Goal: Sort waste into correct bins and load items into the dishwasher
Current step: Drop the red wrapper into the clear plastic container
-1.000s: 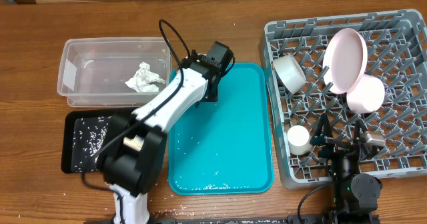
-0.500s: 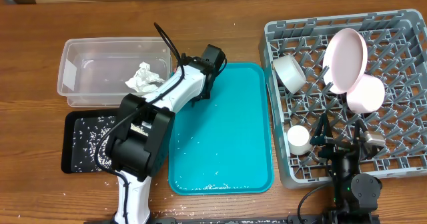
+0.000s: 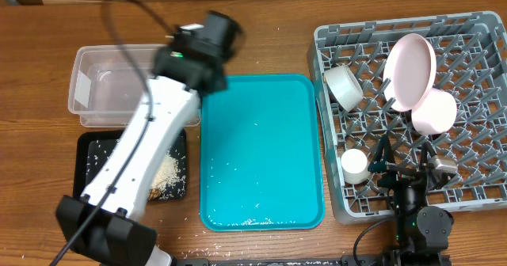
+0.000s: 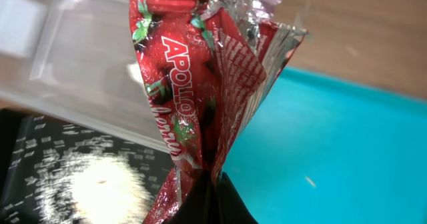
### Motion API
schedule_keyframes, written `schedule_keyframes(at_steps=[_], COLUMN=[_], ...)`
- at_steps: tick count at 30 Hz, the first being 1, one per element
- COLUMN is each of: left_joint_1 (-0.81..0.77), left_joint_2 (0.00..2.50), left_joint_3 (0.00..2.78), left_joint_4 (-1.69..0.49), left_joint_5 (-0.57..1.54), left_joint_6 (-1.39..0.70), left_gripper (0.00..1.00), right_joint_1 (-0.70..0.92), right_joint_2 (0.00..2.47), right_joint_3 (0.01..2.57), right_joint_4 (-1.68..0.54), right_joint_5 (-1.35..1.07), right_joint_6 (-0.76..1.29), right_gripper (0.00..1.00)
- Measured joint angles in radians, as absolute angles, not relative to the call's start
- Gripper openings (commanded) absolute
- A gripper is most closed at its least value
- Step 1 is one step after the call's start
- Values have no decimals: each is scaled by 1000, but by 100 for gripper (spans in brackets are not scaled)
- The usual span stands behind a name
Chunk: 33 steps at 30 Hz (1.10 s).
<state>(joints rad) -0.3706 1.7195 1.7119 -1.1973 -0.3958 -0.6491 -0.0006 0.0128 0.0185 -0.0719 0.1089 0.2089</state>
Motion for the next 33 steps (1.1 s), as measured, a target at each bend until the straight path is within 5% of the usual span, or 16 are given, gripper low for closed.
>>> schedule_keyframes(at_steps=[3, 6, 8, 10, 19, 33], left_joint_1=[-271, -191, -155, -133, -125, -318], left_joint_2=[1753, 1823, 1866, 1885, 1817, 1237], left_joint_3=[1691, 1669, 1657, 1649, 1791, 1841], left_joint_4=[-1157, -1102, -1075, -1070, -1366, -1537], left_joint_5=[-401, -377, -342, -303, -204, -144], left_joint_6=[-681, -703, -698, -680, -582, -513], left_gripper=[11, 39, 84, 97, 100, 100], right_joint_1=[0, 0, 0, 0, 0, 0], right_joint_2=[13, 13, 13, 13, 13, 13], right_joint_3=[19, 19, 19, 19, 19, 18], right_joint_4=[-73, -73, -73, -73, -73, -73], right_joint_5=[109, 109, 109, 109, 109, 109], right_joint_6=[209, 209, 209, 209, 209, 209], right_gripper=[100, 100, 100, 100, 100, 100])
